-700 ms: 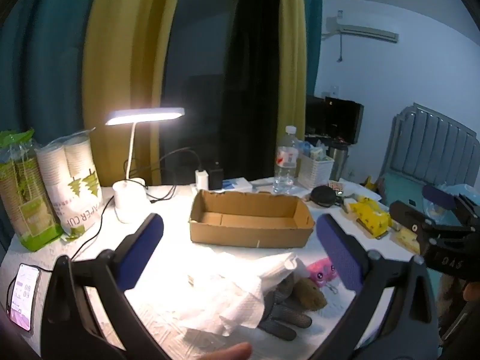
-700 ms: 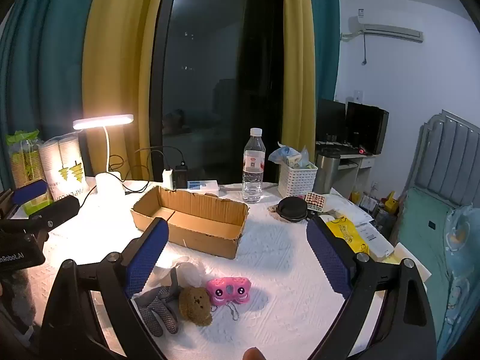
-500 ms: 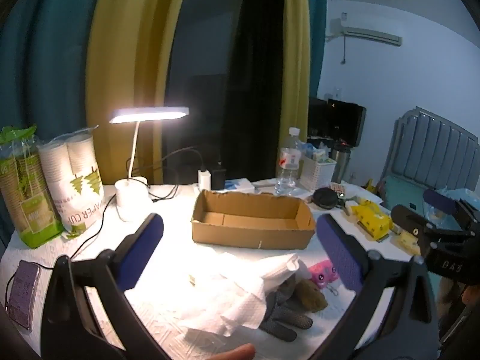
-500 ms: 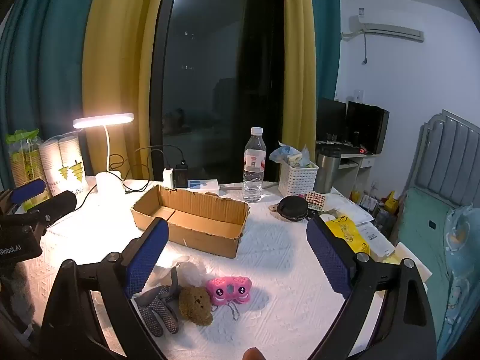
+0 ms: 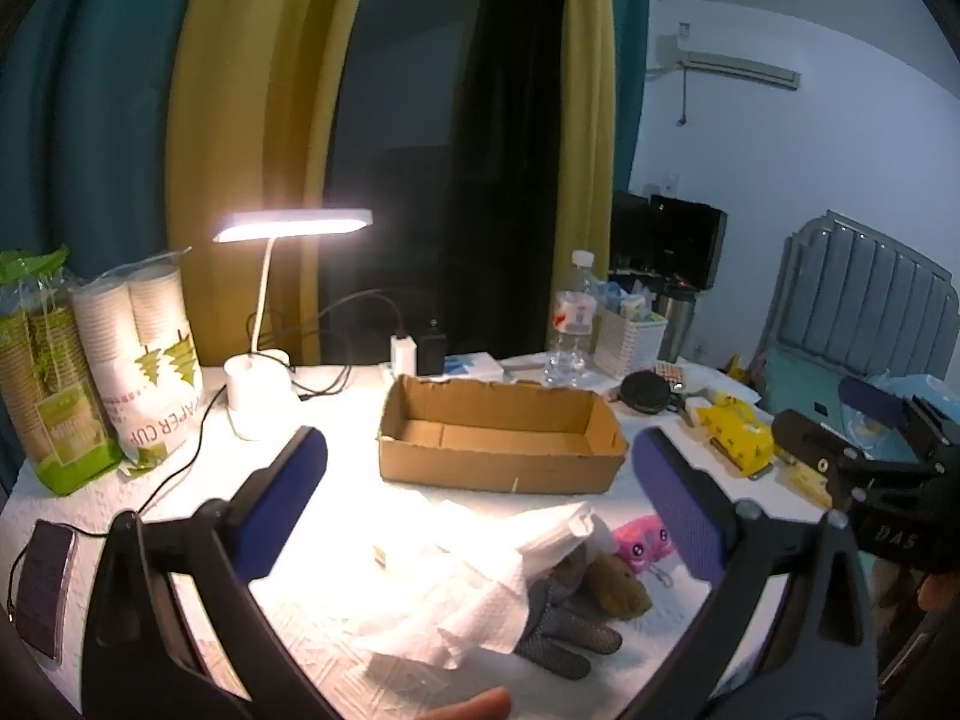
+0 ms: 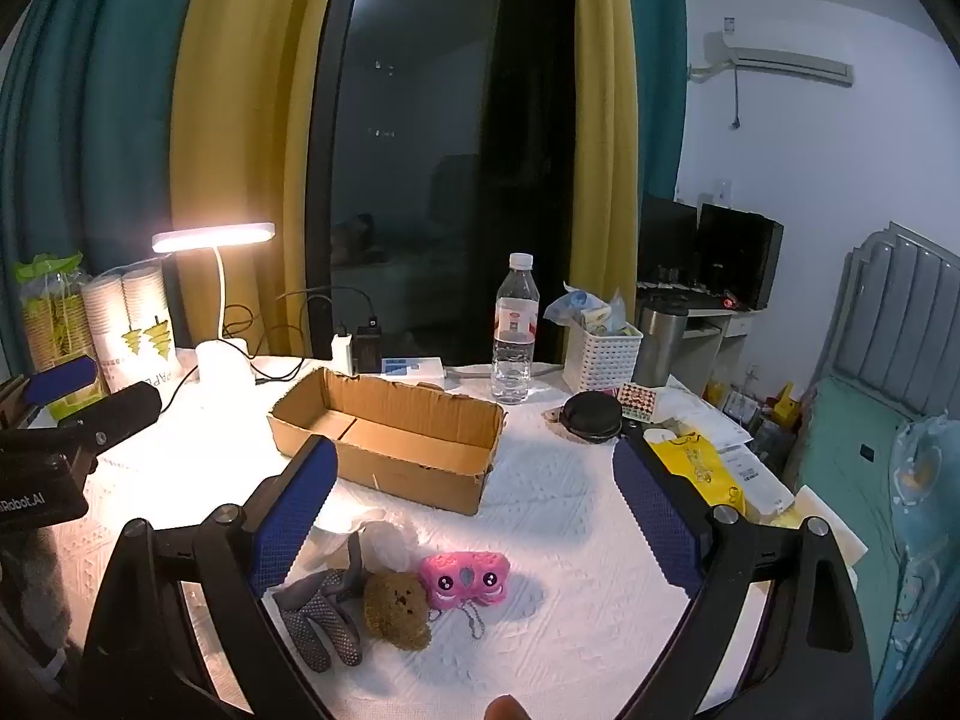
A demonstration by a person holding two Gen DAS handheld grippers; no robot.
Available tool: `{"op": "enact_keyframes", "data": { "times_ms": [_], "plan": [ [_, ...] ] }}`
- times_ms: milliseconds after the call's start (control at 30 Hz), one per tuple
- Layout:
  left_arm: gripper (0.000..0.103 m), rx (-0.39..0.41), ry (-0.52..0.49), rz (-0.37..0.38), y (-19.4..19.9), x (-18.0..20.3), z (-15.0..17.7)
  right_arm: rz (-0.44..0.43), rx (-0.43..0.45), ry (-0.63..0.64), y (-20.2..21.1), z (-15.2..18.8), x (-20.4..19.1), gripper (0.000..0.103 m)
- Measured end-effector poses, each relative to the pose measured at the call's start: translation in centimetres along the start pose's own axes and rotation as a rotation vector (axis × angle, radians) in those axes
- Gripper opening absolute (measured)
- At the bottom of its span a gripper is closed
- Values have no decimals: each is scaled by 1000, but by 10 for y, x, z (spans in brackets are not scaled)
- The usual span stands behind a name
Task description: Organize soft objects
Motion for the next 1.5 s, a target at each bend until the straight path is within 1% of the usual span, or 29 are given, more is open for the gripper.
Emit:
{"op": "enact_keyframes", "data": {
  "times_ms": [167,267,433,1500],
  "plan": [
    [102,-12,9,-1,-5,-2,2,-4,4,1,1,1,-1,95],
    [102,-10,10,0,-6,-3,1,-12,-5,-1,-6,4,0,95],
    [102,-8,8,-2,-6,-3,3,-14,-8,0,-5,5,2,95],
    [102,0,-4,-17,0,-2,1,-11,-11,-2,-4,2,1,95]
  ]
}}
Point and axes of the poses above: each gripper's, at about its wrist camera, not at the fingertips, and y roughly against the way its jaws point, x to its right, z to its underside, the point moved 3 cm from there along -y, roughly the way its jaws point, and after that the axes turned 12 degrees about -y, right-handed, at the moved point
